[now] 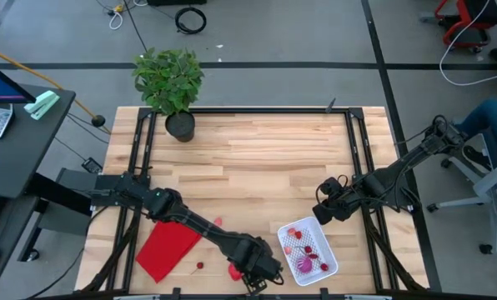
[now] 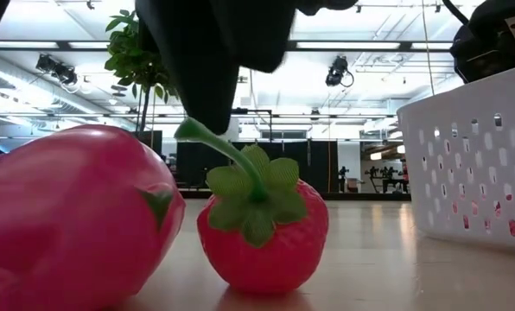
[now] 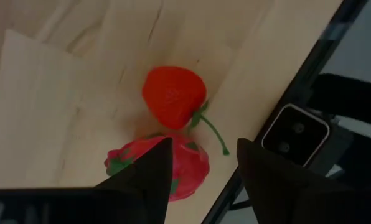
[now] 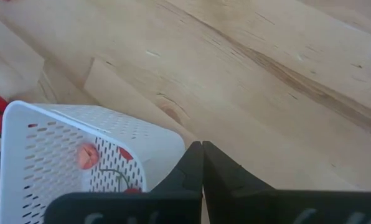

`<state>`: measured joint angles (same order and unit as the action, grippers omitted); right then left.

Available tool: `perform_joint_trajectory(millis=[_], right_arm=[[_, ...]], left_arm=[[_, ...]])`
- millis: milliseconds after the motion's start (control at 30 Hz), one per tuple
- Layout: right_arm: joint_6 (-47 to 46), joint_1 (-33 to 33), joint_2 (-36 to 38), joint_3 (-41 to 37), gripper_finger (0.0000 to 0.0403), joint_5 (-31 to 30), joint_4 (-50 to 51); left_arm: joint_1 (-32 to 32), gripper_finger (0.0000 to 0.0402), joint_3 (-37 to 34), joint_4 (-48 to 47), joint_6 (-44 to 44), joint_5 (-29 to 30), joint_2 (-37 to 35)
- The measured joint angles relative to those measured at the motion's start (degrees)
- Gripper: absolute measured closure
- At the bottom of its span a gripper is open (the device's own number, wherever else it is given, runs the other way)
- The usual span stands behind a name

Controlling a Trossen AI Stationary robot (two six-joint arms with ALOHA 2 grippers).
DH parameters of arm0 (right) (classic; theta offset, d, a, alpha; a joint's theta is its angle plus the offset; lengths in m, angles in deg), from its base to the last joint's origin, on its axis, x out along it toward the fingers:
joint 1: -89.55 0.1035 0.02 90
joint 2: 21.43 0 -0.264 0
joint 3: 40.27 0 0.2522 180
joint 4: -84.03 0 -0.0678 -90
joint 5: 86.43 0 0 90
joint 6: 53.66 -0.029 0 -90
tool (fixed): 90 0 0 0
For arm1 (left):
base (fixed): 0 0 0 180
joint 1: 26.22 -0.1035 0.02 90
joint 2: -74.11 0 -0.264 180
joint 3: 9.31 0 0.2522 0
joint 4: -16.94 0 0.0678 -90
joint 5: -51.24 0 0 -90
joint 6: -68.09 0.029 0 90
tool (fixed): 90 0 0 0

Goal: Pick and placing Produce into tupperware
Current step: Put the red strawberry into the white basket

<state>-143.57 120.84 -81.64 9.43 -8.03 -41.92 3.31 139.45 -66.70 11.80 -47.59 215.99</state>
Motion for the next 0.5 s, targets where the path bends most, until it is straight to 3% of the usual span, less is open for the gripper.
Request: perform_joint_trajectory(millis=[500], right_arm=[[1.0, 0.0, 0.0, 0.0, 0.0398, 0.0, 0.4]], left_arm=[[1.6, 0.0221, 0.0, 4.7, -4.7, 0.2, 2.3]])
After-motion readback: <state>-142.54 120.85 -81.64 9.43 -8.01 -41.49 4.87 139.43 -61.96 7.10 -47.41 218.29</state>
